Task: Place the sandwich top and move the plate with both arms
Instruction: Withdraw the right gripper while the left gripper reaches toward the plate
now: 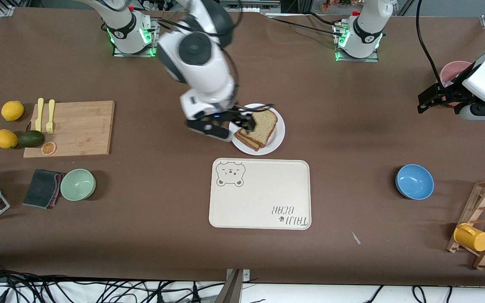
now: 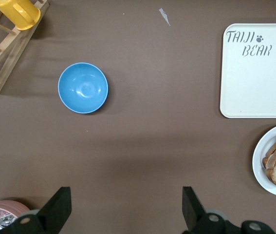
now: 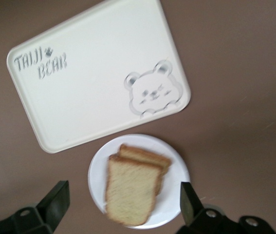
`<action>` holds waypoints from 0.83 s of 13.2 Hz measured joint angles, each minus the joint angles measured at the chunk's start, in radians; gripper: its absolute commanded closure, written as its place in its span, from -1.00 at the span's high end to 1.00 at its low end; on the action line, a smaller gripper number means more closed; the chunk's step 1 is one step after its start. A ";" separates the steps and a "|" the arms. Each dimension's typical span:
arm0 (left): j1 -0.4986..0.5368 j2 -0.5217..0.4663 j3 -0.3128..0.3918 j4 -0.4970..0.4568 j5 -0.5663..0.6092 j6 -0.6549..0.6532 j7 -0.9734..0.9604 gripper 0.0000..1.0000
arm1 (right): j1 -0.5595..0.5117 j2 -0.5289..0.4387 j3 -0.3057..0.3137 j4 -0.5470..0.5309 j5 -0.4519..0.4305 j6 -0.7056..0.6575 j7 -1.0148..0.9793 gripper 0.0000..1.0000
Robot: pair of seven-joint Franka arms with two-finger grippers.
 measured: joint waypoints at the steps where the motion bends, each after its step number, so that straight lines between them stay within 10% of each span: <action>1: 0.000 0.007 0.000 0.000 0.000 -0.002 0.000 1.00 | -0.033 -0.073 -0.027 -0.070 0.012 -0.003 -0.065 1.00; 11: -0.036 0.189 -0.022 -0.006 -0.330 -0.017 0.001 1.00 | -0.198 -0.321 -0.277 -0.336 0.019 -0.210 -0.518 1.00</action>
